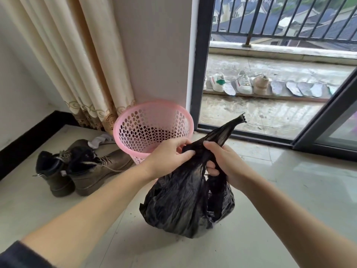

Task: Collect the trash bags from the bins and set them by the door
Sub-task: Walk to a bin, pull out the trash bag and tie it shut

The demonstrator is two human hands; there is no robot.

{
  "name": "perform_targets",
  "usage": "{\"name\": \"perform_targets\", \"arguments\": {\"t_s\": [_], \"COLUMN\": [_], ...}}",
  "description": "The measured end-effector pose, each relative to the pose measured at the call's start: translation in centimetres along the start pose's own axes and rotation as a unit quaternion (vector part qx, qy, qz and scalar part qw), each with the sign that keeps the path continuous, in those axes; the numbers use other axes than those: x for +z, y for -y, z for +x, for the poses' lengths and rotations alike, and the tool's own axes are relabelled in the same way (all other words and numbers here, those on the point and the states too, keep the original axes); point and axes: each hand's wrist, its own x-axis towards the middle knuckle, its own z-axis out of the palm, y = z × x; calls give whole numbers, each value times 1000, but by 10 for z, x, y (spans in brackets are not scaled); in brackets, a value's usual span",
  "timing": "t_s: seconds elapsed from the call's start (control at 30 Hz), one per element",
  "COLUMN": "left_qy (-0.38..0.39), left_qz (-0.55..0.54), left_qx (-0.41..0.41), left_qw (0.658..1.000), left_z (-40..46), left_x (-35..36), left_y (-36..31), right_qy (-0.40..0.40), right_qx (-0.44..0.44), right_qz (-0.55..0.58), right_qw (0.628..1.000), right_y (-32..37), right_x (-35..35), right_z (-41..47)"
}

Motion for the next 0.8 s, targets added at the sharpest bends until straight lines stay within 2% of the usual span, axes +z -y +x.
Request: {"name": "perform_targets", "arguments": {"t_s": [0.07, 0.13, 0.23, 0.33, 0.4, 0.53, 0.57, 0.6, 0.63, 0.67, 0.73, 0.77, 0.8], "left_qy": [-77, -113, -88, -43, -37, -85, -104, -117, -112, -87, 30, 85, 121], "left_qz": [35, 13, -118, -269, -368, -552, -576, -584, -583, -552, -363, -260, -195], "left_qx": [1, -4, -58, -111, -132, -194, -195, -184, -162, -136, -101, -74, -51], "left_qw": [996, 994, 987, 956, 920, 807, 787, 782, 788, 818, 926, 959, 972], "left_z": [3, 7, 8, 8, 10, 15, 14, 15, 14, 13, 4, -1, -5], "left_x": [1, 0, -4, -7, -11, -21, -21, -19, -17, -13, 2, 13, 25], "left_y": [7, 7, 1, -3, -5, -2, -2, 1, 2, 4, 10, 10, 10], "right_qy": [-19, -25, 2, 32, 53, 61, 60, 62, 65, 62, 51, 53, 65], "right_qx": [4, 5, 20, 29, 28, 6, 6, 13, 23, 35, 56, 65, 72], "right_qz": [-21, -45, -67, -87, -84, -142, -154, -144, -118, -81, 3, 40, 70], "right_qw": [1000, 999, 998, 995, 995, 988, 986, 987, 991, 994, 997, 996, 993], "right_y": [0, 0, 2, 2, 2, -1, -3, -3, -4, -3, -2, -2, 0], "right_x": [2, 2, -1, -5, -5, -7, -7, -8, -8, -7, -8, -9, -10], "right_z": [0, 1, 0, -2, -2, 1, 3, 3, 4, 4, 4, 4, 3]}}
